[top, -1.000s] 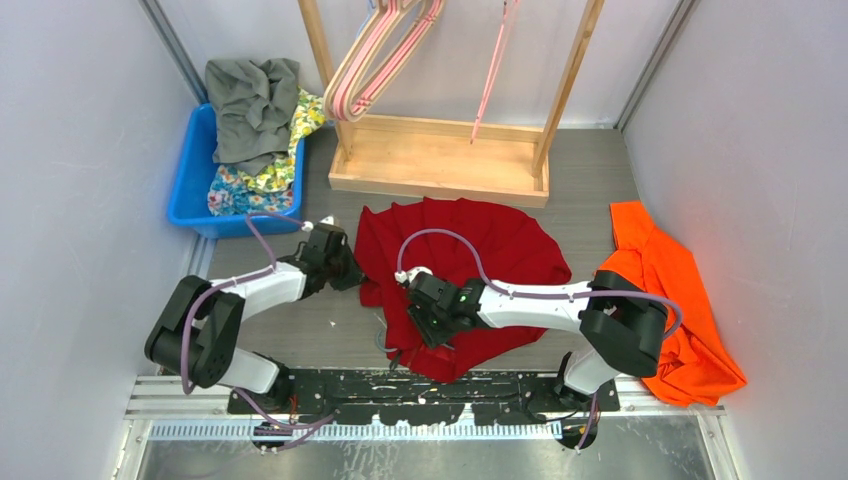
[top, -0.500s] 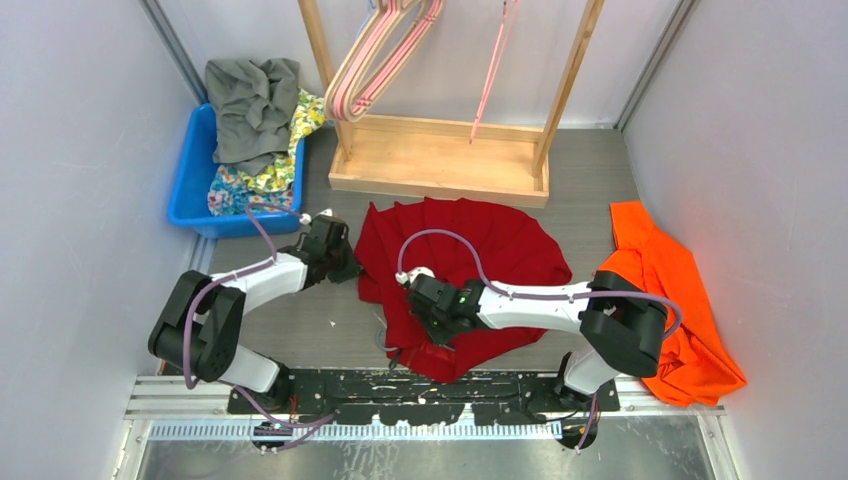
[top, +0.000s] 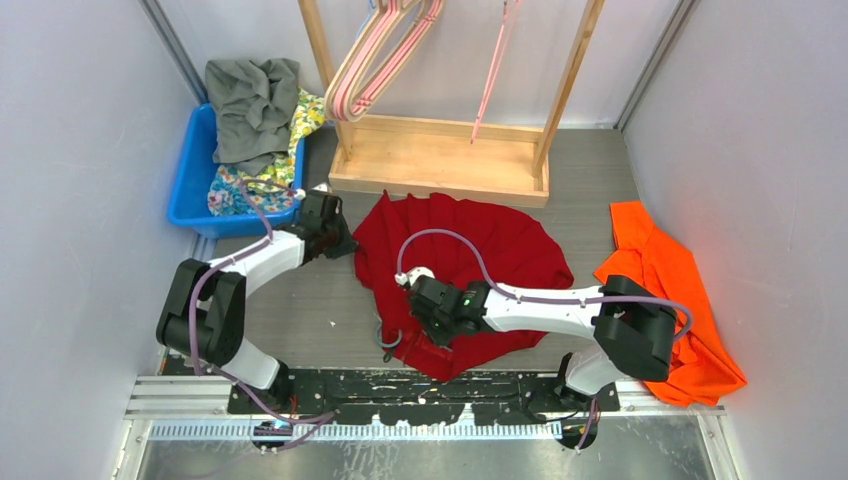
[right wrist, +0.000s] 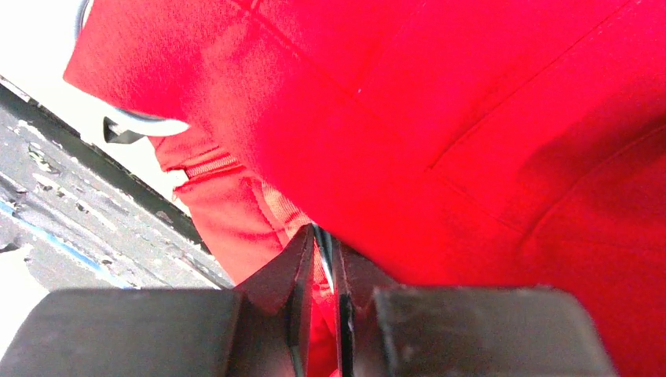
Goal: Place the skirt on the hanger
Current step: Hang the skirt on the hanger.
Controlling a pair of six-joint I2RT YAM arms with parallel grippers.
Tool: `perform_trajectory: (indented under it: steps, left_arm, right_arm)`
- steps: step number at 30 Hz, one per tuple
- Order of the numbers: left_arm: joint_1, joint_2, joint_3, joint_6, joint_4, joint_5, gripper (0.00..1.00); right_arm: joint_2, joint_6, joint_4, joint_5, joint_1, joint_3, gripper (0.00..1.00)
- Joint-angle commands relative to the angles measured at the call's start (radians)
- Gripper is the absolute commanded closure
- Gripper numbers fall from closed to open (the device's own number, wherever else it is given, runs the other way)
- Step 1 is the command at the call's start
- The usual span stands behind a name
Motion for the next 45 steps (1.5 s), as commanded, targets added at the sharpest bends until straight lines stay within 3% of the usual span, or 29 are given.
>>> perform_trajectory:
  steps: [1, 21, 26, 32, 45]
  left_arm:
    - [0.036, 0.034, 0.077, 0.046, 0.007, -0.015, 1.0]
    - [0.104, 0.141, 0.208, 0.088, -0.032, 0.007, 1.0]
    - [0.104, 0.091, 0.188, 0.092, -0.076, 0.051, 0.76]
    - [0.098, -0.072, 0.098, 0.086, -0.12, 0.071, 0.7]
    - [-0.219, -0.332, -0.13, 0.007, -0.139, -0.03, 0.71]
  right_arm:
    - [-0.029, -0.002, -0.043, 0.018, 0.015, 0.035, 0.9]
    - [0.034, 0.001, 0.011, 0.007, 0.016, 0.026, 0.93]
    - [0.039, 0.002, 0.037, -0.017, 0.015, 0.033, 0.93]
    - [0.031, 0.007, 0.086, -0.111, 0.015, 0.033, 0.95]
    - [-0.074, 0.03, 0.186, -0.282, -0.04, -0.009, 0.98]
